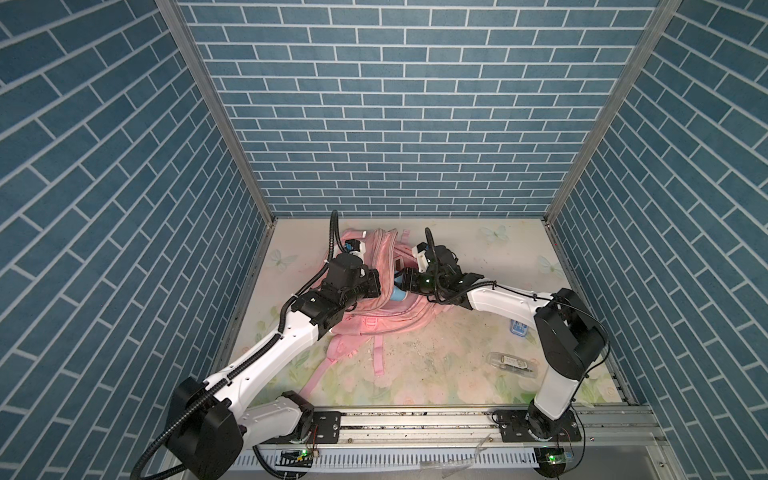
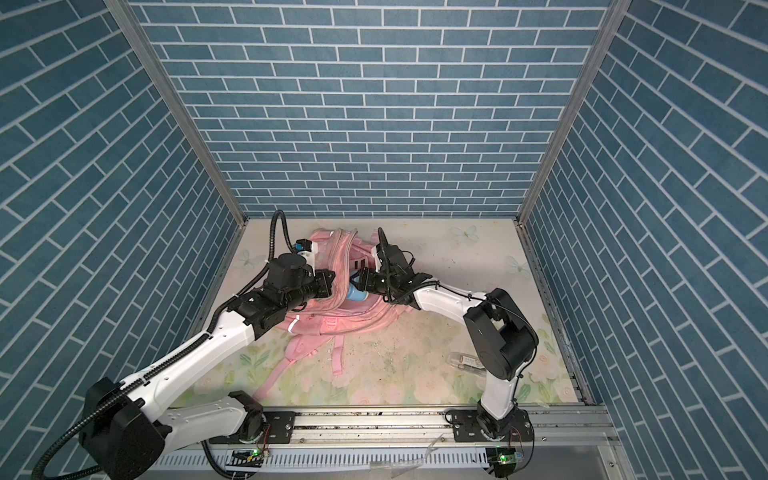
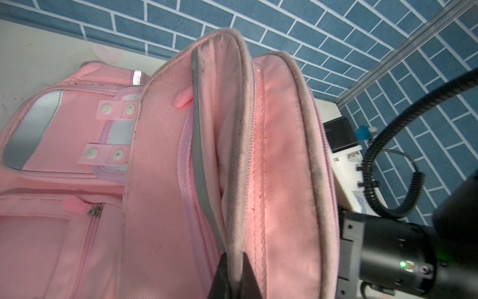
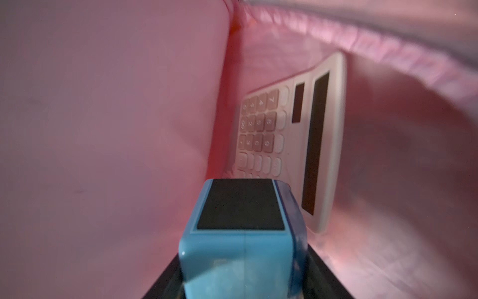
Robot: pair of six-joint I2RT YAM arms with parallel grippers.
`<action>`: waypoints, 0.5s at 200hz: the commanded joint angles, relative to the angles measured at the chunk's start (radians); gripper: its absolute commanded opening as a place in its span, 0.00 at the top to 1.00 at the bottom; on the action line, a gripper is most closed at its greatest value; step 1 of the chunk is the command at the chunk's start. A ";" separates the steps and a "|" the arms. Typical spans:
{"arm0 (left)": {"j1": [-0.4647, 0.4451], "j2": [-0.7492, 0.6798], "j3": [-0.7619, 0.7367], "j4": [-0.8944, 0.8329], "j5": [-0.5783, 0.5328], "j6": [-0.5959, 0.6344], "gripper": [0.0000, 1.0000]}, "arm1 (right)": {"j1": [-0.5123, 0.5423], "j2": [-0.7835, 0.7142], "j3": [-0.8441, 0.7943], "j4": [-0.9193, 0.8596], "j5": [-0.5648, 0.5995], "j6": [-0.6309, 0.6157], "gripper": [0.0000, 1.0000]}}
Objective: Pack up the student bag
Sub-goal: 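Lower the light-blue cube into the backpack beside the calculator with the right gripper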
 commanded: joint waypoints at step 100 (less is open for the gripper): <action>0.008 -0.034 0.017 0.120 0.067 -0.002 1.00 | -0.022 0.001 0.113 -0.133 -0.024 -0.037 0.15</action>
